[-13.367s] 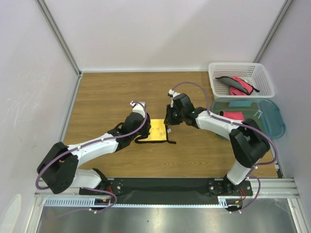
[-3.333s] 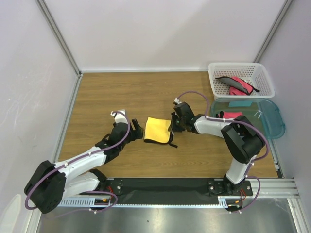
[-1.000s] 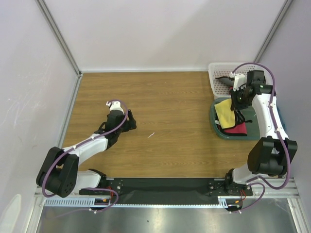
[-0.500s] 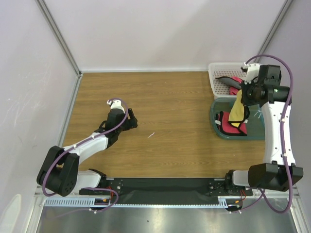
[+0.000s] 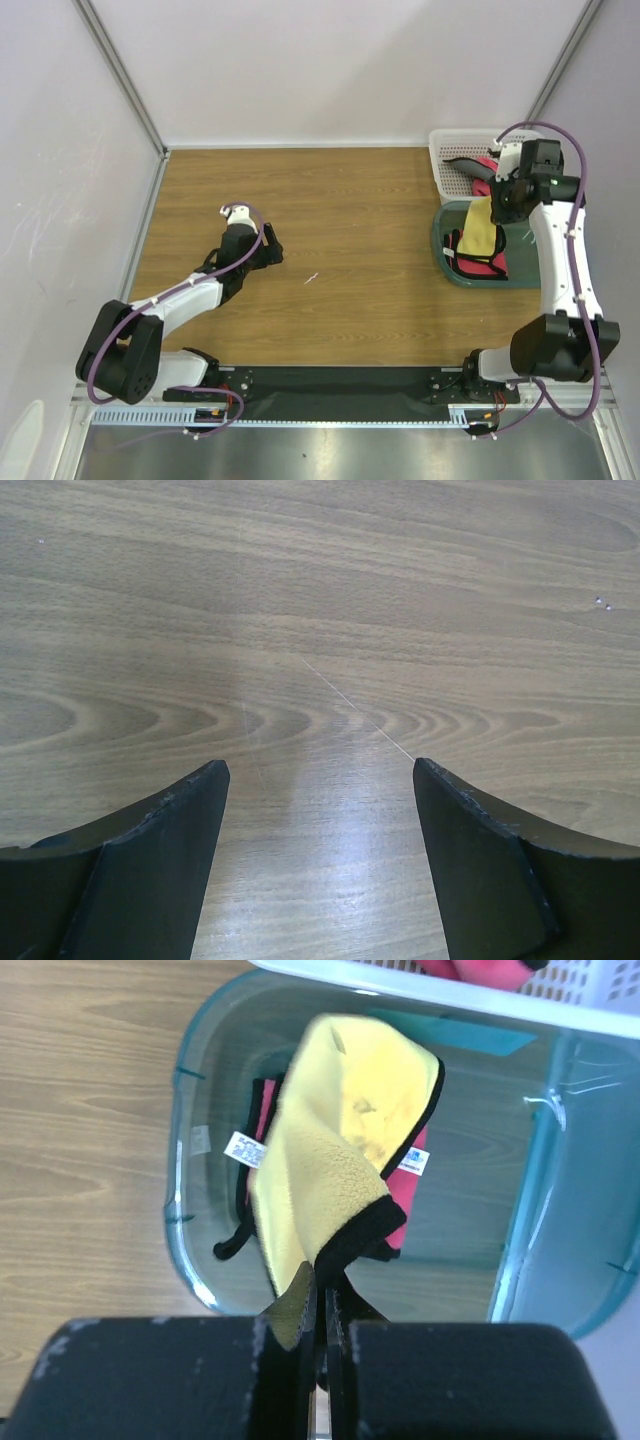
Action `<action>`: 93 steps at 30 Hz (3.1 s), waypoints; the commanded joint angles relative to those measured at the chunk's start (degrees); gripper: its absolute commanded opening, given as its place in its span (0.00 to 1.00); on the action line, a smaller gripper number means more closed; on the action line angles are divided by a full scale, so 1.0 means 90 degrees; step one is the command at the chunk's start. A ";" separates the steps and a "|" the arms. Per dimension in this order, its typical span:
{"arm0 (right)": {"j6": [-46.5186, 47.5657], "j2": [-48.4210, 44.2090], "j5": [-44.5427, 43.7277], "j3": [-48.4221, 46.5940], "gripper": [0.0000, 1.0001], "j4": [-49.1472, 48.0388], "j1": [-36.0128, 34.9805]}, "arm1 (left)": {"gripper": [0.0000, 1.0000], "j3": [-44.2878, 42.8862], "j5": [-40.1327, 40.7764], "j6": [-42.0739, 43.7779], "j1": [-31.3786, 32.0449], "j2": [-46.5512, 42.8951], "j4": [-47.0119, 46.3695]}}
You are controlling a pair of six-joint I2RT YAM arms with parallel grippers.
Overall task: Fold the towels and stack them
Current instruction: Neatly place the folded towel into the bin
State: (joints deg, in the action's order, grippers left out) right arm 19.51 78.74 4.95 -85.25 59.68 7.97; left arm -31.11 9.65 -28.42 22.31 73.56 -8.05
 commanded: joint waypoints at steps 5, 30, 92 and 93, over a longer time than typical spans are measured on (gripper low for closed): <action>-0.0302 0.0479 -0.0365 0.0409 0.00 -0.1015 0.0150 | 0.81 -0.0224 -0.0008 -0.0025 -0.0066 0.0147 -0.0160; -0.0390 0.0616 0.1089 0.2695 0.00 -0.4491 0.1058 | 0.81 -0.0547 -0.0105 -0.0045 -0.0096 0.0606 -0.0111; -0.1416 0.2647 0.2379 0.2462 0.54 -0.5929 0.1859 | 0.80 -0.1377 -0.0262 0.0112 -0.0096 0.1280 0.0504; -0.1387 0.2725 0.2389 0.2306 0.54 -0.5870 0.1859 | 0.80 -0.1377 -0.0271 0.0121 -0.0096 0.1270 0.0524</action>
State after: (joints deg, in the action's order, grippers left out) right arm 6.44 102.37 24.16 -60.75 8.03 24.56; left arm -41.23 8.25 -27.97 21.93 84.77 -3.22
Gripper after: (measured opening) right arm 0.542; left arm 0.798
